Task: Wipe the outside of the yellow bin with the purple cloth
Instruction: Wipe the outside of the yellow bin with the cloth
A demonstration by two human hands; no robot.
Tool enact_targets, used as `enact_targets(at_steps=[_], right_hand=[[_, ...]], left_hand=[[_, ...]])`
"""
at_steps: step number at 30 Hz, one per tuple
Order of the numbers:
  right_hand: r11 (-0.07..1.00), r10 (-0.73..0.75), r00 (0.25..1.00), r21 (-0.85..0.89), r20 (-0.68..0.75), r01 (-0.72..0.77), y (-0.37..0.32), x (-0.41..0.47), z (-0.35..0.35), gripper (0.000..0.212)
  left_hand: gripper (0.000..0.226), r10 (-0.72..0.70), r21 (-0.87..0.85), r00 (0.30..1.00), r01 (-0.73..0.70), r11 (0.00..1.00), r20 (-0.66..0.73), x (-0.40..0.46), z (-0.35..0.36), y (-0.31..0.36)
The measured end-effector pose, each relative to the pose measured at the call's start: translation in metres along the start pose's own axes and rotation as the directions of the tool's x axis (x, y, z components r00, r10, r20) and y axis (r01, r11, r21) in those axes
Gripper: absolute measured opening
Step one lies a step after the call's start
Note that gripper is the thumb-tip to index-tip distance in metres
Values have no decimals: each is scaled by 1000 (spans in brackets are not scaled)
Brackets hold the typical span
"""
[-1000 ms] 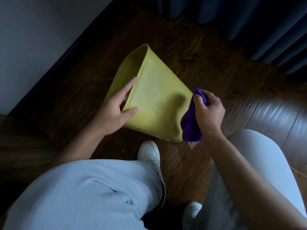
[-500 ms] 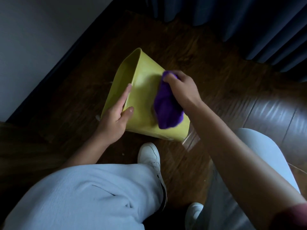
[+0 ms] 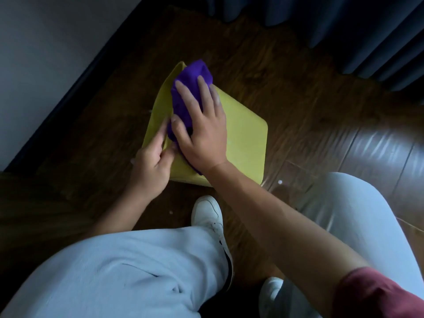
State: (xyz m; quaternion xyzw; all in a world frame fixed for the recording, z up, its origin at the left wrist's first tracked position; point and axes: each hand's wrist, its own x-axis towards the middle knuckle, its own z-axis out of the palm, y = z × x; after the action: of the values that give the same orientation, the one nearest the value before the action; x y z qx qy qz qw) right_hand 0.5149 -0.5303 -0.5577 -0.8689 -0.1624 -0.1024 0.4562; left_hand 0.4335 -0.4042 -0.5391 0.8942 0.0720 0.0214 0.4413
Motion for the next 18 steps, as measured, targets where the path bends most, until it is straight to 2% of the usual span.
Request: enact_targets(at_steps=[4, 11, 14, 18], right_hand=[[999, -17, 1000, -32, 8, 17, 10, -10, 2, 56], [954, 273, 962, -132, 27, -267, 69, -45, -17, 51], [873, 445, 895, -229, 17, -430, 93, -65, -26, 56], [757, 605, 796, -318, 10, -571, 118, -78, -33, 61]], left_hand=[[61, 7, -20, 1000, -7, 1000, -3, -1, -1, -8], [56, -107, -127, 994, 103, 987, -30, 0, -3, -26], [55, -141, -178, 990, 135, 975, -19, 1, -5, -26], [56, -113, -146, 994, 111, 983, -6, -1, -4, -16]])
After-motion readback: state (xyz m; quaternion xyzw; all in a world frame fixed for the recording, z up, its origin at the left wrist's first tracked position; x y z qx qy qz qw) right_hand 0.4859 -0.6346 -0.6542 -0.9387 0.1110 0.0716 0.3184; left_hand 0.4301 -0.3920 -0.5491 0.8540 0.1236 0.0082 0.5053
